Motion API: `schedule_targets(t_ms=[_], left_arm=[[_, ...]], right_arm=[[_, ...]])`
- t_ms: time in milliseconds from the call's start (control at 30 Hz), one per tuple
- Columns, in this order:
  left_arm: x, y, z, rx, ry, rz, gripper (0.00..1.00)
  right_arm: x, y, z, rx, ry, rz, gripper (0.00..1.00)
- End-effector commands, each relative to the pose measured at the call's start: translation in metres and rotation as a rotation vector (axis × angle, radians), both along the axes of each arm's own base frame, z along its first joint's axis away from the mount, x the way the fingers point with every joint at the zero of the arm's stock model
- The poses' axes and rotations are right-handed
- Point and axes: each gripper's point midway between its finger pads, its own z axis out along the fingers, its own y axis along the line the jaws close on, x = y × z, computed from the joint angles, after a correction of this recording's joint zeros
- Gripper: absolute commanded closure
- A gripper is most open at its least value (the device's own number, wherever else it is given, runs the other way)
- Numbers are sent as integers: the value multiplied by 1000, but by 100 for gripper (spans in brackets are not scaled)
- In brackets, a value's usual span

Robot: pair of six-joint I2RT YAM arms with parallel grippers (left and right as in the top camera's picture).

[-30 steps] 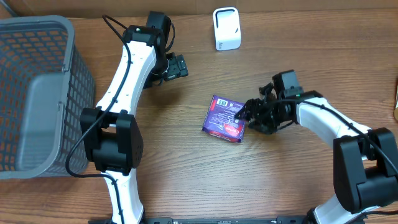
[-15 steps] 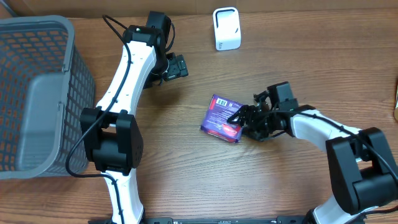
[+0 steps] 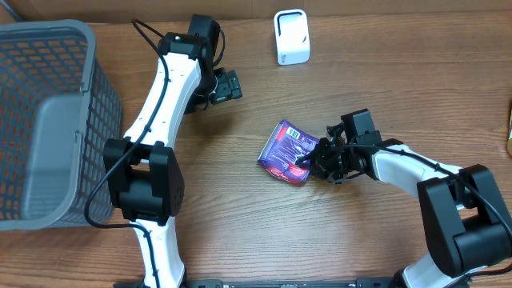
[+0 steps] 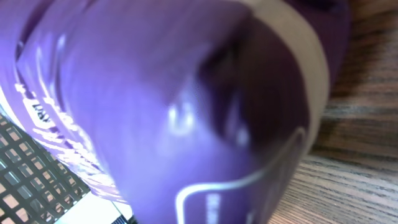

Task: Scan the item barcode
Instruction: 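Grasp the pad pack with the right gripper and lift it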

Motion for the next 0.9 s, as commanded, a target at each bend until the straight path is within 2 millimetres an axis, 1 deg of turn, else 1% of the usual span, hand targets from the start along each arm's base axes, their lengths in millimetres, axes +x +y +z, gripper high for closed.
schedule_targets(t_ms=[0,100,233,333,400,500,533,600,633,700,733,767,867], left_arm=[[-1,0,3,16,-9,-6,0],[-1,0,3,15,-9,-6,0],[-1,0,3,16,-9,-6,0],[-1,0,3,16,-9,-6,0],[-1,0,3,16,-9,-6,0],[-1,0,3,16,-9,-6,0],[-1,0,3,16,-9,-6,0],[-1,0,3,16,-9,-6,0],[-1,0,3,16,-10,-6,0],[-1,0,3,16,-9,-6,0],[-1,0,3,16,-9,-6,0],[-1,0,3,16,-9,-6,0],[-1,0,3,16,-9,-6,0]], right_arm=[[5,-10,-4,-71,-21,-11,96],[17,-21,8,-154,-80,1,96],[39,-52,32,-388,-153,-10,96],[56,-83,58,-606,-175,-45,96],[64,-109,80,-776,-194,-80,96],[70,-144,112,-1018,-233,-124,96],[70,-154,123,-1089,-244,-134,93],[67,-163,134,-1161,-245,-133,86],[57,-167,133,-1178,-207,-105,84],[38,-169,126,-1187,-122,-57,88],[19,-178,120,-1228,-22,-42,89],[9,-181,117,-1247,30,-37,90],[-13,-189,113,-1288,148,-17,92]])
